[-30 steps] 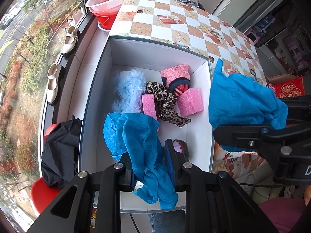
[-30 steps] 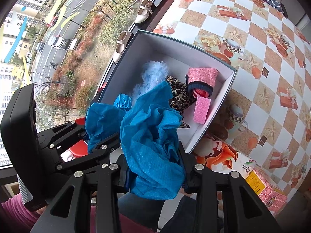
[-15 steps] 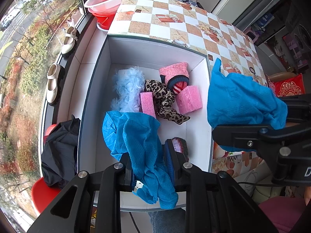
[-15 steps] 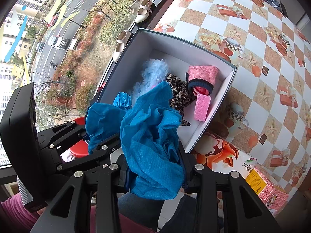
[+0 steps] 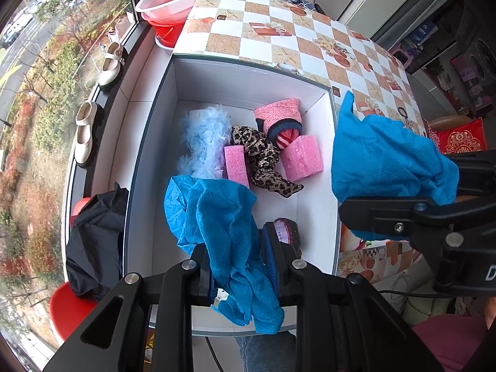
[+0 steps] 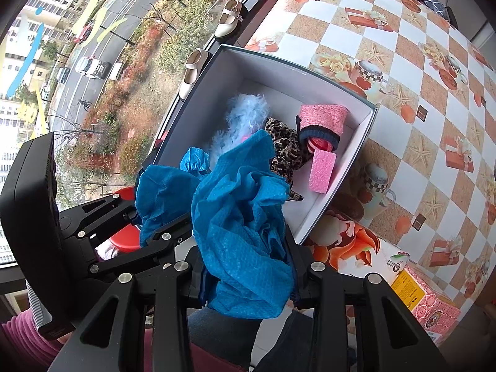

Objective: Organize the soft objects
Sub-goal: 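Hold both blue cloths above the box, lowering them toward the items, then open both grippers to drop the blue cloths into the box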

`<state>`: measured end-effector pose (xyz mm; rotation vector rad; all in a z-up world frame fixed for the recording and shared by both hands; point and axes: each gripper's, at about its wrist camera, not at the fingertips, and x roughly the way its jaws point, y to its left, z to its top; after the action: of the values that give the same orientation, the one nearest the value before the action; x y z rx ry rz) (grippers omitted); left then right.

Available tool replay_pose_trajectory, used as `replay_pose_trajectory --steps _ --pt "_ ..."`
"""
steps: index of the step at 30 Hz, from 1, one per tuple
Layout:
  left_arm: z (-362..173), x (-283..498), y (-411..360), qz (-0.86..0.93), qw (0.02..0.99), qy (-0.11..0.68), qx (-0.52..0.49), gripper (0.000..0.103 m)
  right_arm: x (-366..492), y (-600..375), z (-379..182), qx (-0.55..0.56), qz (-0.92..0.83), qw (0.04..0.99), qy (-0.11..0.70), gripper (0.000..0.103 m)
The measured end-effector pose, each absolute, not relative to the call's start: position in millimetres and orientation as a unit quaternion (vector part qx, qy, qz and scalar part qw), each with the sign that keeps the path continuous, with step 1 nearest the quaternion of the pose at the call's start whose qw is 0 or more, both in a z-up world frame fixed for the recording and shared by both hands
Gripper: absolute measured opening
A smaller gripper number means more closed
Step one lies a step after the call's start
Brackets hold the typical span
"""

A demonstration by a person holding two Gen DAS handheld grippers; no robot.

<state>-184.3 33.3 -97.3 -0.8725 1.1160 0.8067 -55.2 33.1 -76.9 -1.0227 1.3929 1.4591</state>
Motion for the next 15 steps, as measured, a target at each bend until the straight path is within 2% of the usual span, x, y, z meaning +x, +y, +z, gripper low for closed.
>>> replay_pose_trajectory --steps 15 --pt "-107 -190 31 0.368 0.671 0.505 -0.399 0.027 -60 31 -87 -0.419 0.581 0.417 0.560 0.038"
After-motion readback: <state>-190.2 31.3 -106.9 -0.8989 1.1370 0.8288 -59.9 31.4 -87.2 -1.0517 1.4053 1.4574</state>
